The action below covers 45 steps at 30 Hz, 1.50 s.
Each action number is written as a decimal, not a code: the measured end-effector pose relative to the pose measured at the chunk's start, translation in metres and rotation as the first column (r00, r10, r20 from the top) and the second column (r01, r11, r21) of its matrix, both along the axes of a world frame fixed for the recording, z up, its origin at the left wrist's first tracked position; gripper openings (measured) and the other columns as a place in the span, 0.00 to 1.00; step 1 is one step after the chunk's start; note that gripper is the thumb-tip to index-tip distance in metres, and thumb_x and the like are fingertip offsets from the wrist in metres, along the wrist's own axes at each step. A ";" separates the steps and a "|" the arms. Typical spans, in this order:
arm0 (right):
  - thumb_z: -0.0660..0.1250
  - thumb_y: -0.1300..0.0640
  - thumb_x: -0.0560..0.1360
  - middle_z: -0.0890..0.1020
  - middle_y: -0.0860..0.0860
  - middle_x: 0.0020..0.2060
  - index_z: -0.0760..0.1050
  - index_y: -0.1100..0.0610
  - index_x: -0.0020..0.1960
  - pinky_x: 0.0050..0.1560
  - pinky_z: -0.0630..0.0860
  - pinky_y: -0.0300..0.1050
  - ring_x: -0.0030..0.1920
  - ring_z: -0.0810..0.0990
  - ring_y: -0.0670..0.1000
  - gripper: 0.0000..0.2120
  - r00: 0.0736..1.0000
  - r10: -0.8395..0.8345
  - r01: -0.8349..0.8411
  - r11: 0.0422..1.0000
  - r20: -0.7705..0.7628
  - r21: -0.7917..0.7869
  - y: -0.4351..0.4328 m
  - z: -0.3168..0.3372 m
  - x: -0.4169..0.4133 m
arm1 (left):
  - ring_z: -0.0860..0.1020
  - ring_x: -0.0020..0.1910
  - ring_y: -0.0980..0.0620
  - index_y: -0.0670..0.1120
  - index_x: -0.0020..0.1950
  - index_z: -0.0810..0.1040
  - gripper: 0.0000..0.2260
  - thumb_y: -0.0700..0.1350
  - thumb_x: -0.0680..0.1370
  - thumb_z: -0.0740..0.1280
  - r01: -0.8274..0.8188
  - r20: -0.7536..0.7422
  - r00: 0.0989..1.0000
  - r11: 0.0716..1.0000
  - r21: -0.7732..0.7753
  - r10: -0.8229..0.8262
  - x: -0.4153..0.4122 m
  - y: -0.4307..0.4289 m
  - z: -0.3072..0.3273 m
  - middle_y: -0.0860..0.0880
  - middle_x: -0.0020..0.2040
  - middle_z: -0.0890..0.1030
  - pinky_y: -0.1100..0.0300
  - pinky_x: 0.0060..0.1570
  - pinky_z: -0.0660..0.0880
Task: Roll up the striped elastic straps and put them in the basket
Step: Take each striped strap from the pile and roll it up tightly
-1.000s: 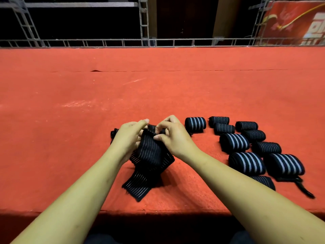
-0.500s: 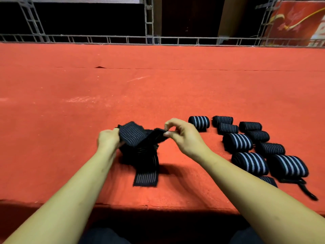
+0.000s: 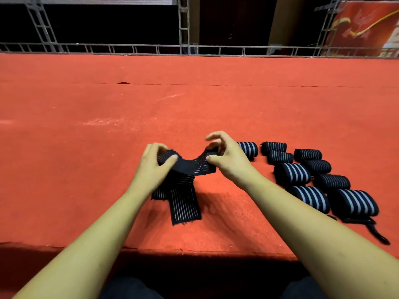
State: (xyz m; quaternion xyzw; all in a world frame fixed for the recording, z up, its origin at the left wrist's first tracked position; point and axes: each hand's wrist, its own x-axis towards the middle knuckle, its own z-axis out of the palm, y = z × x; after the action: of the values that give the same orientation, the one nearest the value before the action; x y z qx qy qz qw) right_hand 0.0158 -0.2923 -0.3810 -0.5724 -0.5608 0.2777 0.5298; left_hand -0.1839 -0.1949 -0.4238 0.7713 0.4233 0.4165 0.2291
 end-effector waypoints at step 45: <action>0.61 0.63 0.80 0.80 0.61 0.47 0.76 0.62 0.52 0.50 0.81 0.61 0.46 0.83 0.66 0.05 0.566 -0.002 -0.295 0.933 -0.825 -0.205 0.005 -0.005 0.005 | 0.72 0.65 0.47 0.46 0.65 0.76 0.23 0.33 0.70 0.70 0.074 -0.187 0.980 0.997 0.002 -0.072 0.011 0.005 -0.006 0.47 0.62 0.75 0.63 0.67 0.64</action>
State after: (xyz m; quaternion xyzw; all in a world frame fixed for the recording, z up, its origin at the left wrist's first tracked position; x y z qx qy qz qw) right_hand 0.0206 -0.2875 -0.3863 -0.4093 -0.2480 0.6394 0.6018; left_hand -0.1732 -0.1902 -0.4297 0.8230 0.4124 0.3355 0.2002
